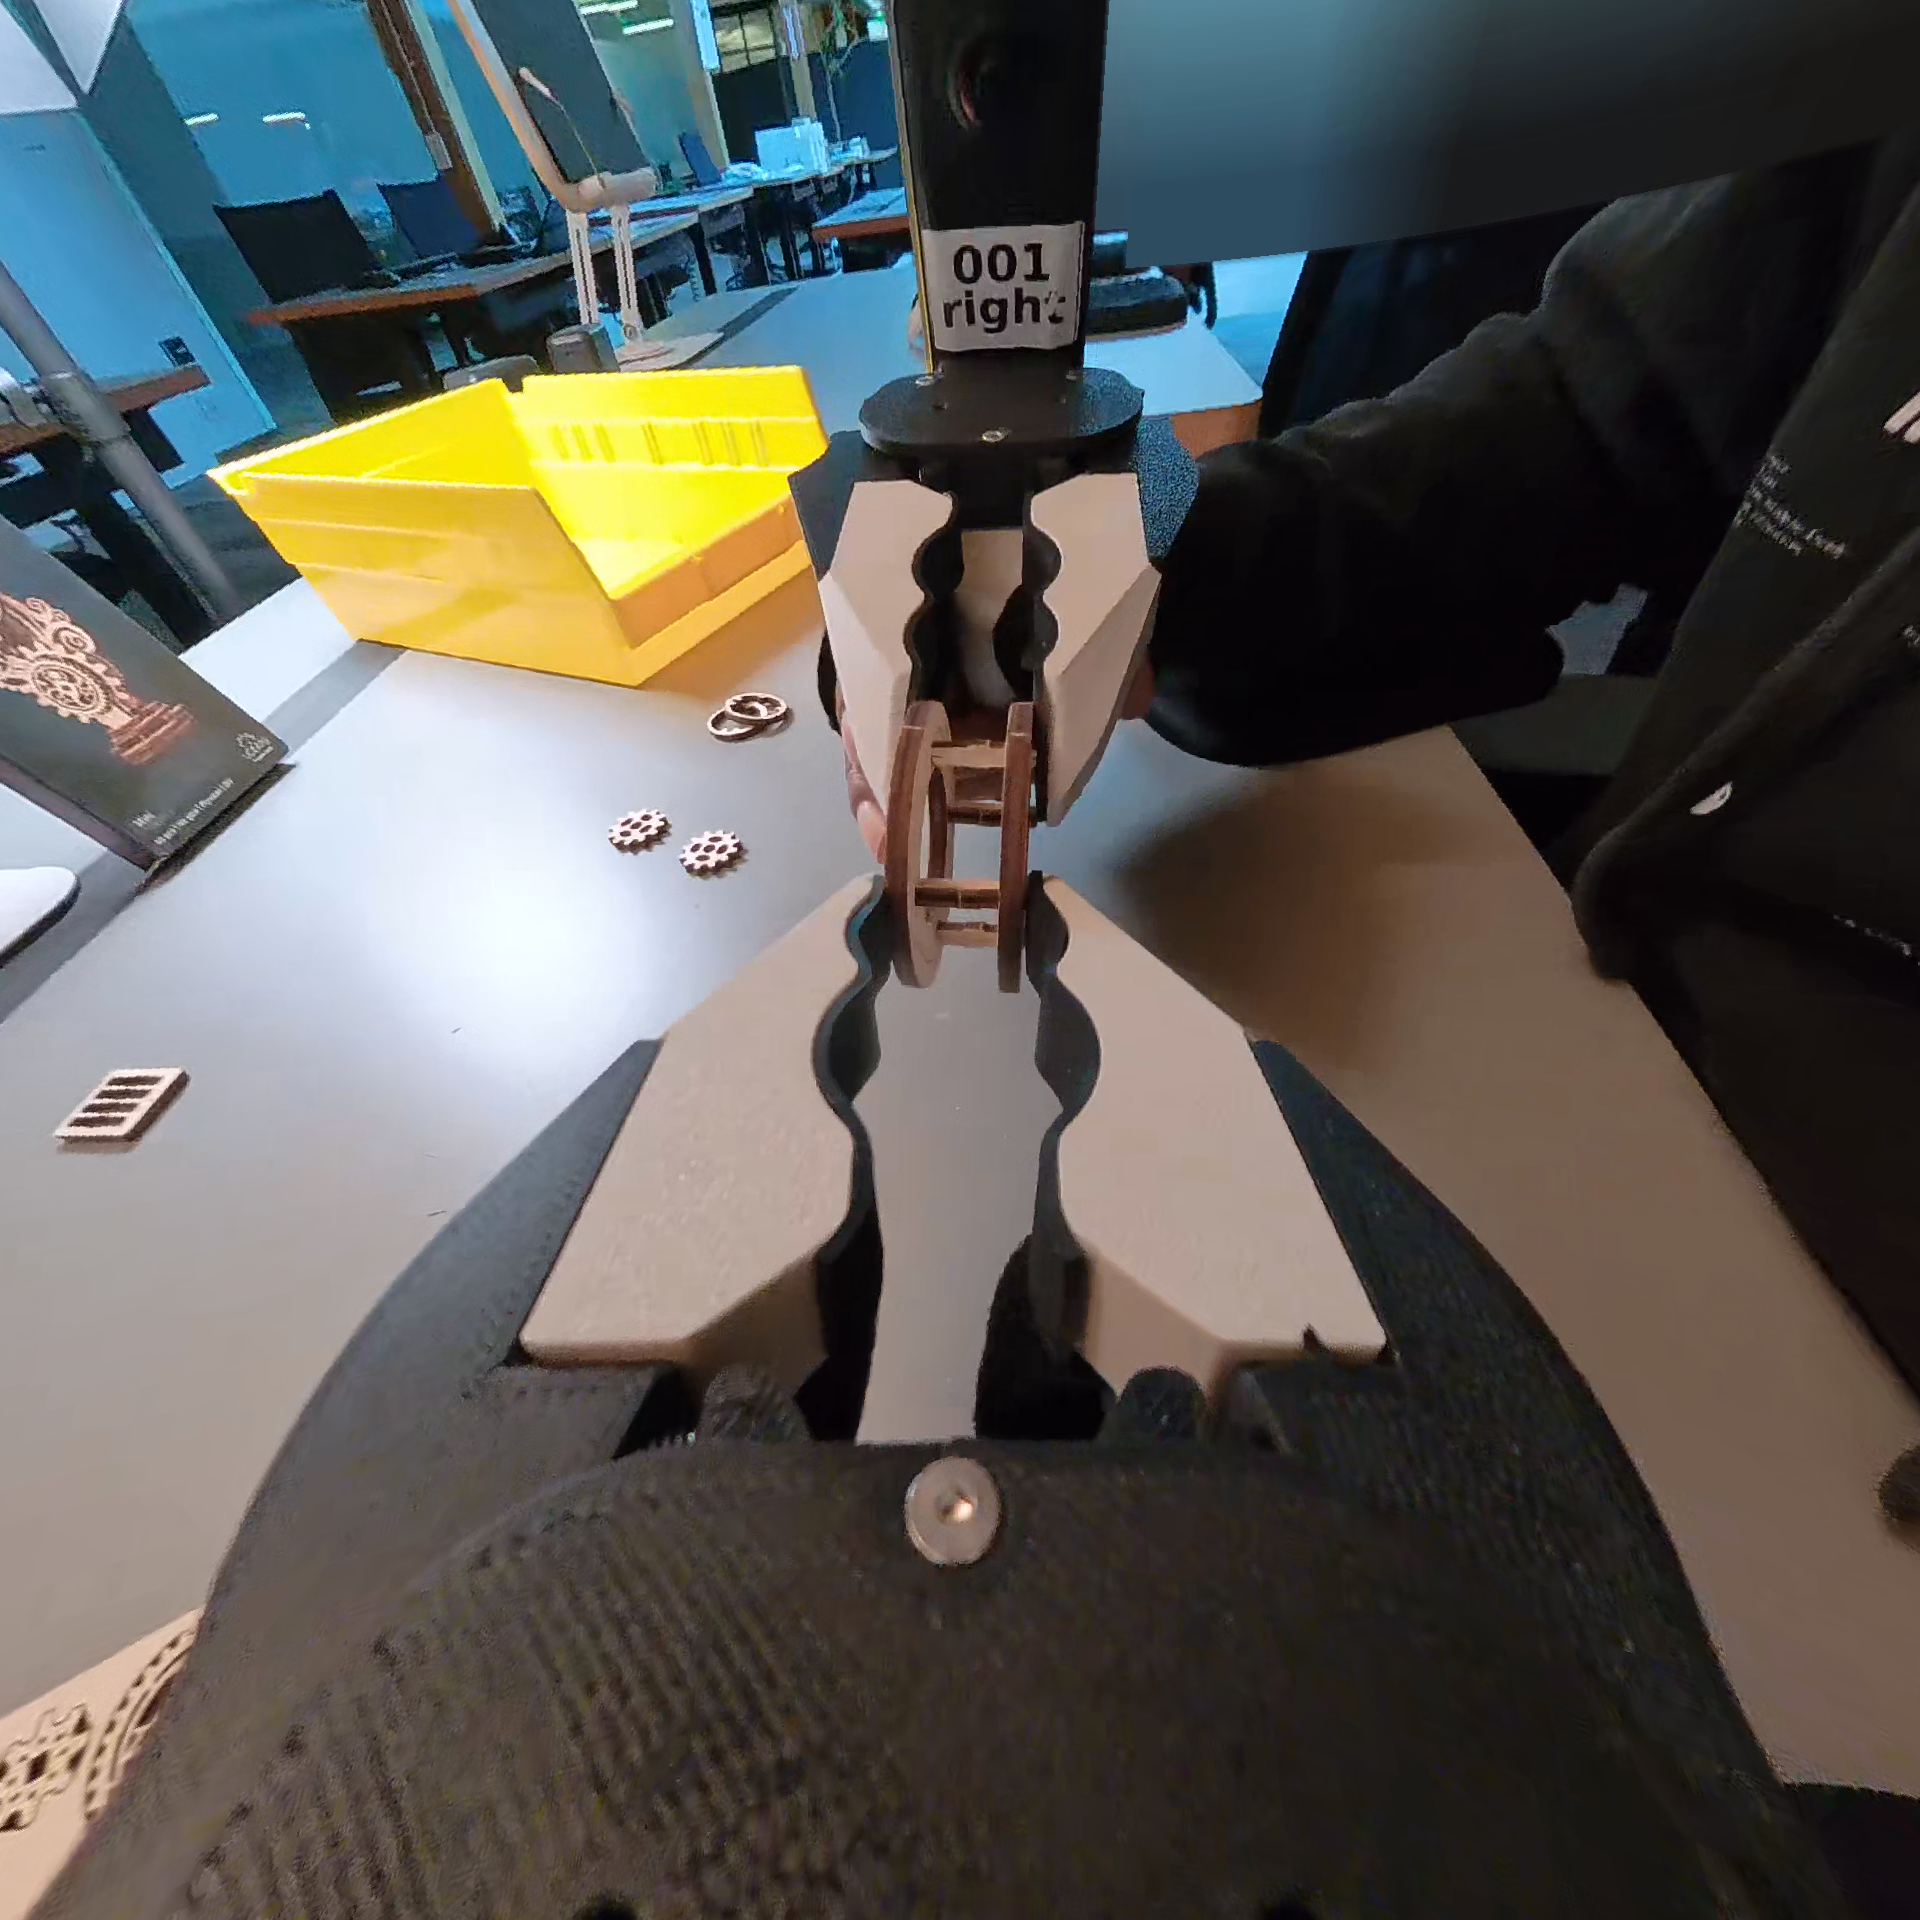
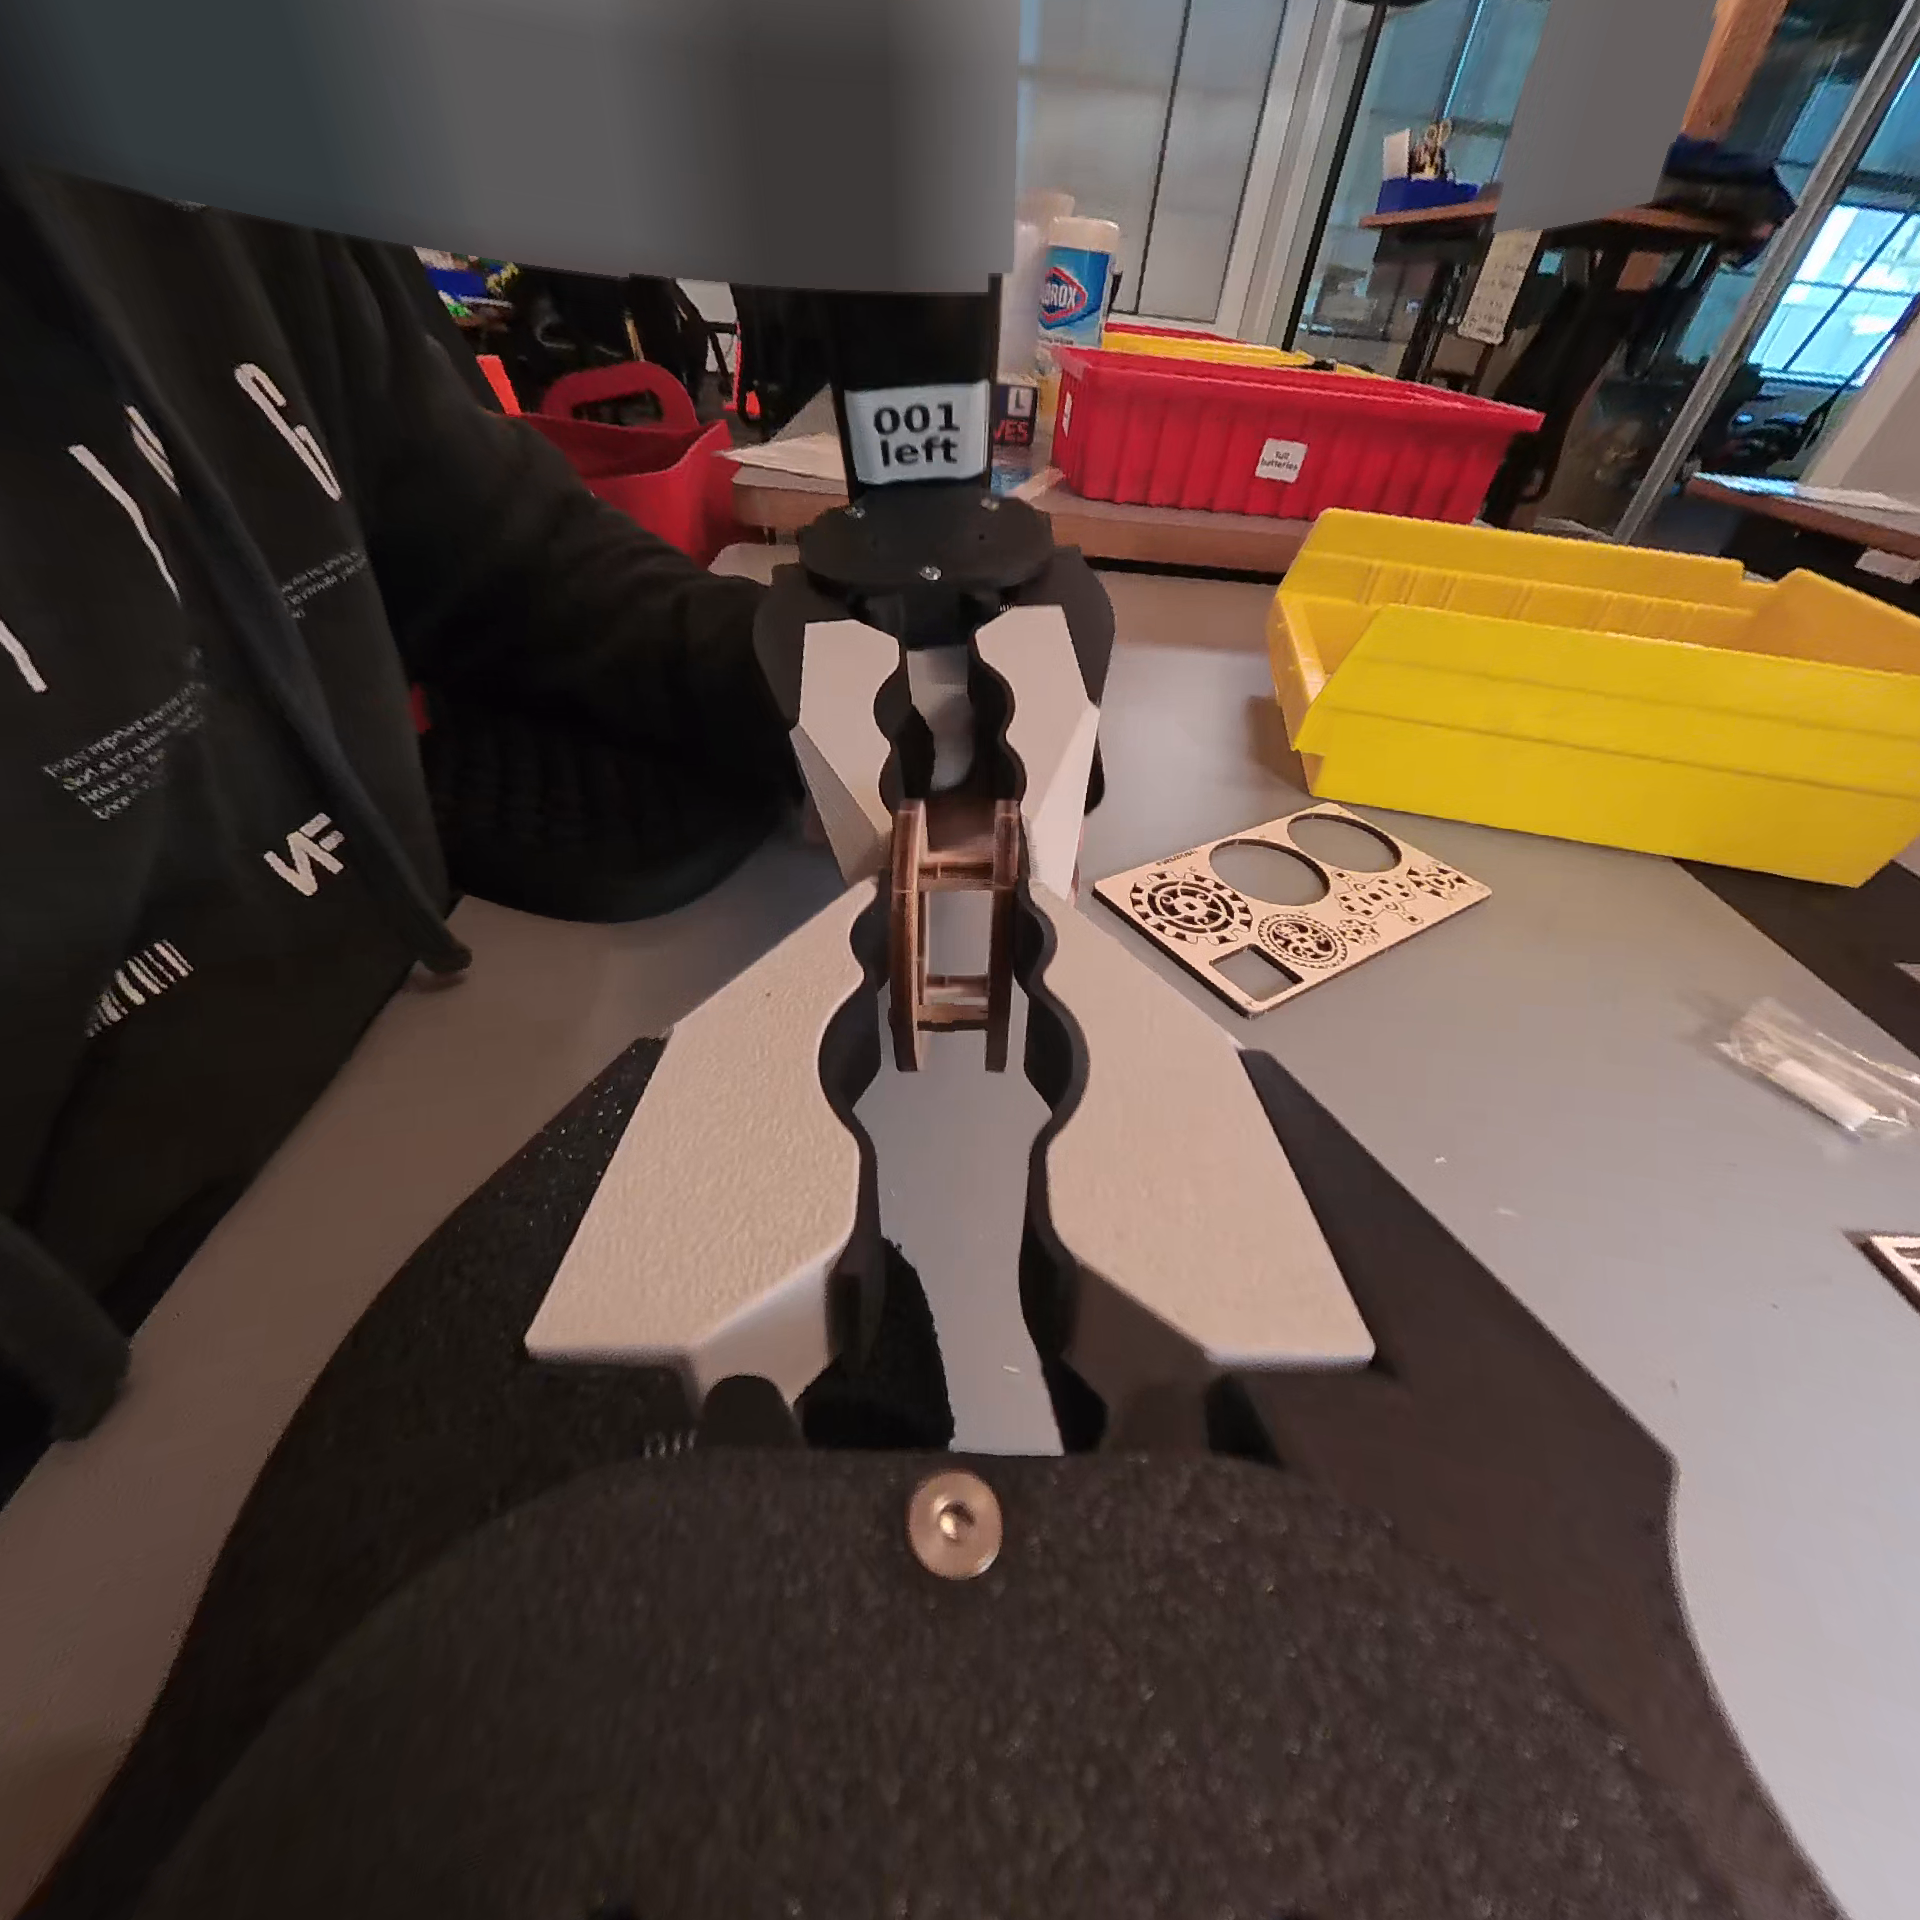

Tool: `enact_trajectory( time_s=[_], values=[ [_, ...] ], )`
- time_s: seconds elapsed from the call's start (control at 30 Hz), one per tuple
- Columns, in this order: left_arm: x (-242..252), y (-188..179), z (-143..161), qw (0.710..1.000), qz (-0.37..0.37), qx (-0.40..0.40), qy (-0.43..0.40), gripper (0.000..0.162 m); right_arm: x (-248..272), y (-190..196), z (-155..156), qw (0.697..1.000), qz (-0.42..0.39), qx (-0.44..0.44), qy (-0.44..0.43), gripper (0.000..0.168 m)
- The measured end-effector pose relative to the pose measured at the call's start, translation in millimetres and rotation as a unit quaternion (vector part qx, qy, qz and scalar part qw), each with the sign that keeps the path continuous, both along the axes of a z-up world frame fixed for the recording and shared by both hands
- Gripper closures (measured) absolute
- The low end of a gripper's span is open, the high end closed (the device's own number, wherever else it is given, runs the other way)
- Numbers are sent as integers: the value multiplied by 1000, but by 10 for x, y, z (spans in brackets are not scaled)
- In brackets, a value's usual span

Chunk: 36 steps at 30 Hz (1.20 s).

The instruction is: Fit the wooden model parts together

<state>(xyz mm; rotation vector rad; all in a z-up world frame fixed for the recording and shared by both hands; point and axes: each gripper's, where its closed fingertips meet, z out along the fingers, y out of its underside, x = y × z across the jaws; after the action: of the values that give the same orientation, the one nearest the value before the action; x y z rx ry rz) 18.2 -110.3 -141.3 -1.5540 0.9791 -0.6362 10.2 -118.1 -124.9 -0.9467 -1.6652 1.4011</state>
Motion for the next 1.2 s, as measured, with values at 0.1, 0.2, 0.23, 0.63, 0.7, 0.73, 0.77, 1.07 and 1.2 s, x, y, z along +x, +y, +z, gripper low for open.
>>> enact_trajectory(
  time_s=[0.1,0.2,0.23,0.63,0.7,0.73,0.77,1.07,1.2],
  values=[
    [-24,26,-72,999,12,7,38,138,-6,38,-95,1000,-9,13,-23,148],
    [-28,42,-141,997,23,18,75,138,-28,45,-158,998,-20,38,-38,144],
    [-26,47,-172,995,26,22,90,138,-39,32,-176,998,-21,46,-43,144],
    [-34,80,-243,994,32,32,96,137,-66,46,-248,998,-15,39,-40,148],
    [-67,96,-235,996,35,28,80,131,-68,48,-216,999,-17,32,-32,148],
    [-79,98,-232,997,33,21,74,131,-66,55,-194,999,-20,32,-25,147],
    [-76,79,-227,997,25,14,68,139,-62,56,-175,999,-21,36,-18,147],
    [-85,-32,104,993,-4,114,0,139,-12,105,-95,995,-46,93,0,130],
    [-62,-76,161,992,-18,121,-25,139,-6,44,-50,994,-41,105,10,138]
  ],
)
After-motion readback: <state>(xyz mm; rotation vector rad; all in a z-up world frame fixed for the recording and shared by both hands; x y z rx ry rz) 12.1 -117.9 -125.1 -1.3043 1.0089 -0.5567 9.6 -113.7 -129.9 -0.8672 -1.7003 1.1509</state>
